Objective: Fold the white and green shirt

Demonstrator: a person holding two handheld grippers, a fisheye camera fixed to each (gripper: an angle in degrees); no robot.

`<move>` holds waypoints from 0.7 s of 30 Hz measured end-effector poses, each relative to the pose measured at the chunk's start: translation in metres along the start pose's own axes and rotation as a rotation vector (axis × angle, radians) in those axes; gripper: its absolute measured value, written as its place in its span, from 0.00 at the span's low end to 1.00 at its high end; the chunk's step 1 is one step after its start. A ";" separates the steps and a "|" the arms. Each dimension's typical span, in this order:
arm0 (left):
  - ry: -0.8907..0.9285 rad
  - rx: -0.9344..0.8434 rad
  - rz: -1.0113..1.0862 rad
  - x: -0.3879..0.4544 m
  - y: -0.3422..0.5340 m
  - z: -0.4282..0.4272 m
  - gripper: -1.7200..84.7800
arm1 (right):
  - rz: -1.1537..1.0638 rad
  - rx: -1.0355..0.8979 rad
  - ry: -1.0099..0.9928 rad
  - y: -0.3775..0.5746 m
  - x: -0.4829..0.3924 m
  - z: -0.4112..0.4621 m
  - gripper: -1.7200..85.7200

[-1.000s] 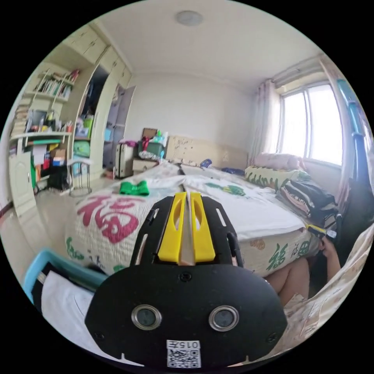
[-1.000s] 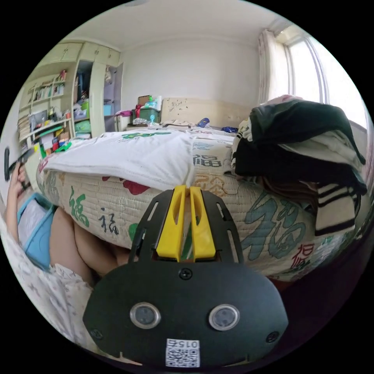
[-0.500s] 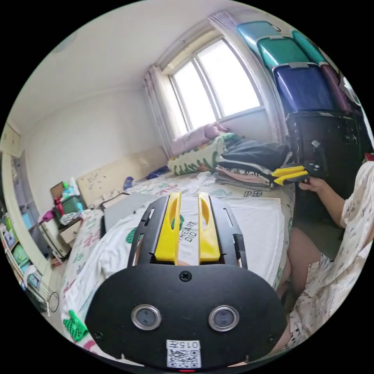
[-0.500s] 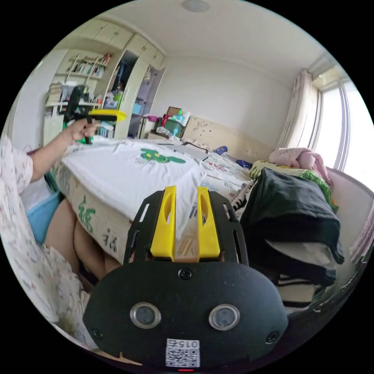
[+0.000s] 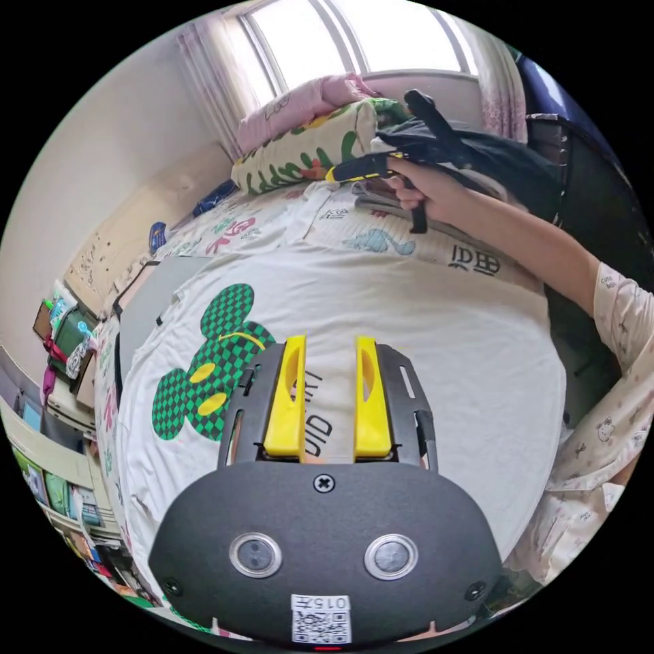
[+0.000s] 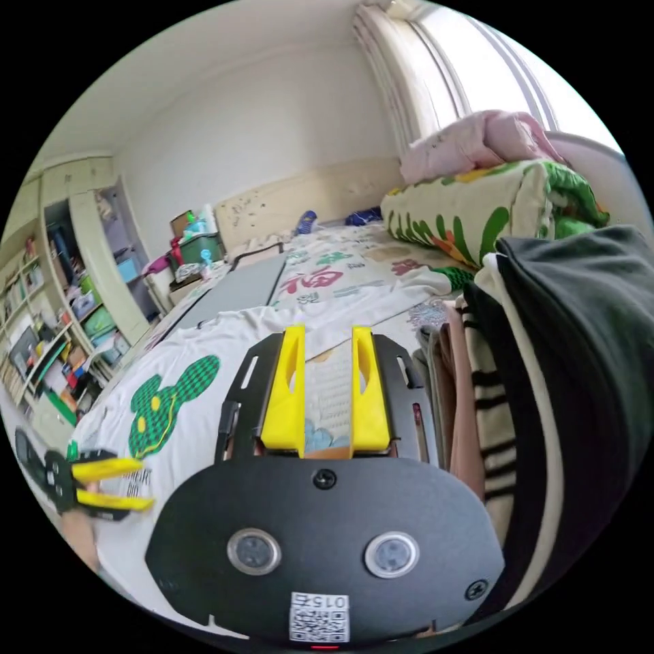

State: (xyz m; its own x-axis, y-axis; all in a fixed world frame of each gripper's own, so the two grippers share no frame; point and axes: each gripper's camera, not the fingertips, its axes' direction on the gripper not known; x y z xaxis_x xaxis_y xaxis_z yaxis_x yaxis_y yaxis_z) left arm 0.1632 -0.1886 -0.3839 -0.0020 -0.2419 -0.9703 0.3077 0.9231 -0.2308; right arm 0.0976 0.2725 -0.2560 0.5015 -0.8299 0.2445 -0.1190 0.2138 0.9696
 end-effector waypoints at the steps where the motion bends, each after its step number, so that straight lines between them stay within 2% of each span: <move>1: -0.013 -0.019 0.001 0.001 0.004 0.013 0.13 | 0.045 -0.005 0.025 -0.024 0.013 0.024 0.14; 2: -0.030 -0.062 0.003 0.003 0.003 0.027 0.13 | 0.101 -0.012 0.047 -0.046 0.027 0.047 0.14; 8: -0.044 -0.055 0.051 0.012 0.012 0.062 0.11 | 0.363 -0.048 -0.001 -0.123 0.108 0.135 0.11; 13: -0.008 -0.058 0.035 0.003 0.019 0.085 0.10 | 0.381 -0.031 0.058 -0.171 0.121 0.171 0.14; 16: -0.019 -0.058 0.045 0.002 0.023 0.096 0.10 | 0.459 -0.115 0.113 -0.198 0.142 0.202 0.19; 21: -0.029 -0.057 0.050 -0.001 0.029 0.110 0.10 | 0.541 -0.063 0.097 -0.210 0.159 0.216 0.17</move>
State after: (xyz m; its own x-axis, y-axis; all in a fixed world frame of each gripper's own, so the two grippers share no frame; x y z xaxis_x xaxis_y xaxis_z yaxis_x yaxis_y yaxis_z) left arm 0.2770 -0.1950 -0.3812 0.0401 -0.2026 -0.9784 0.2521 0.9496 -0.1863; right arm 0.0174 -0.0155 -0.4192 0.4597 -0.5425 0.7032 -0.3320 0.6294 0.7026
